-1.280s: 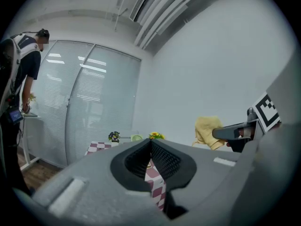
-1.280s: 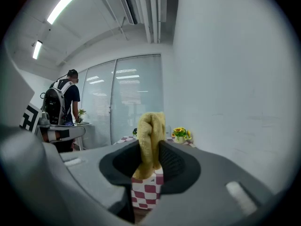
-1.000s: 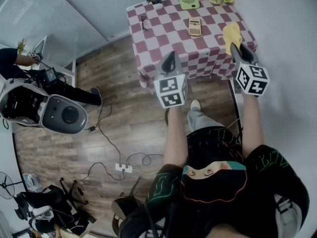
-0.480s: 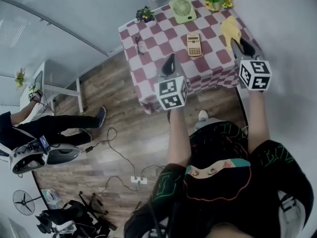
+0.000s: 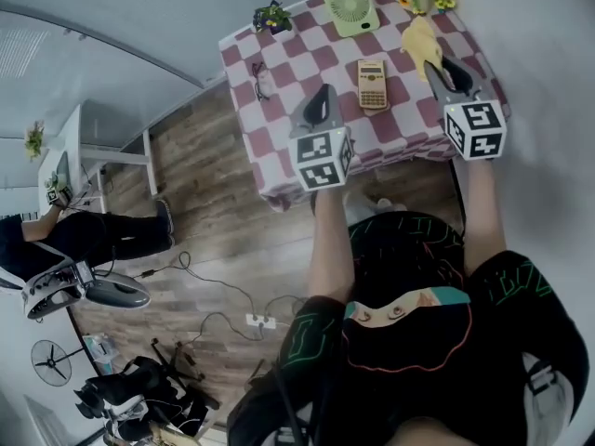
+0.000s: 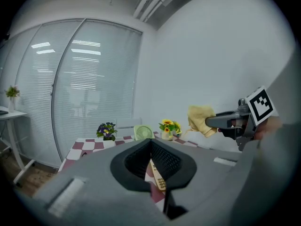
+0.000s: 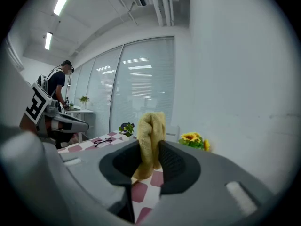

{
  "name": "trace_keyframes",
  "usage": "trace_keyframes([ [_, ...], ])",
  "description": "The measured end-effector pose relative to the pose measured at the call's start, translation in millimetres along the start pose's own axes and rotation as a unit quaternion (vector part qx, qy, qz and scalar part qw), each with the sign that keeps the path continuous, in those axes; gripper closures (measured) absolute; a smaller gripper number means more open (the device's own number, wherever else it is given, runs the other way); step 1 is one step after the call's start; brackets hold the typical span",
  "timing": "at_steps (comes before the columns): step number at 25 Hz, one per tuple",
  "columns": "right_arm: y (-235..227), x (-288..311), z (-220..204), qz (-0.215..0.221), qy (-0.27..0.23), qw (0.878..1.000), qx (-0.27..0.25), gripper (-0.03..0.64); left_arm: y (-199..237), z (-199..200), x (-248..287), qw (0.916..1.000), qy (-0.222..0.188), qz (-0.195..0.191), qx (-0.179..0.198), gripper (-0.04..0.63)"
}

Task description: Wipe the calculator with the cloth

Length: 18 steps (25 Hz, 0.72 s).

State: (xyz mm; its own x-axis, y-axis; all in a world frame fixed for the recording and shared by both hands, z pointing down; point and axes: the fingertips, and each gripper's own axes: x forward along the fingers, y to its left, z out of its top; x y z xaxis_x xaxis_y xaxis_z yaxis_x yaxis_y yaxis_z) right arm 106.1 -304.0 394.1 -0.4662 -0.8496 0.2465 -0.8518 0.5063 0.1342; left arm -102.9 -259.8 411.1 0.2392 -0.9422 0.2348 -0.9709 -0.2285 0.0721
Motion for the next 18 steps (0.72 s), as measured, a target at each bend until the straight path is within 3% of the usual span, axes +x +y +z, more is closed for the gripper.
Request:
trace_keyframes([
  [6,23.6,30.4,-35.7,0.046,0.040,0.998,-0.035,0.502,19.3,-30.5,21.9,0.9993,0.036,0.005,-0.009,0.586],
  [10,24.4,54.6,-56.8,0.055,0.078,0.993,-0.068,0.502,17.1,-42.7,52.2,0.9984,0.053,-0.018,-0.013,0.586],
  [18,32.2,127.0,-94.3,0.100,0.145,0.969,-0.171,0.503,33.8,-76.2,111.8,0.9932,0.105,-0.045,-0.021,0.586],
])
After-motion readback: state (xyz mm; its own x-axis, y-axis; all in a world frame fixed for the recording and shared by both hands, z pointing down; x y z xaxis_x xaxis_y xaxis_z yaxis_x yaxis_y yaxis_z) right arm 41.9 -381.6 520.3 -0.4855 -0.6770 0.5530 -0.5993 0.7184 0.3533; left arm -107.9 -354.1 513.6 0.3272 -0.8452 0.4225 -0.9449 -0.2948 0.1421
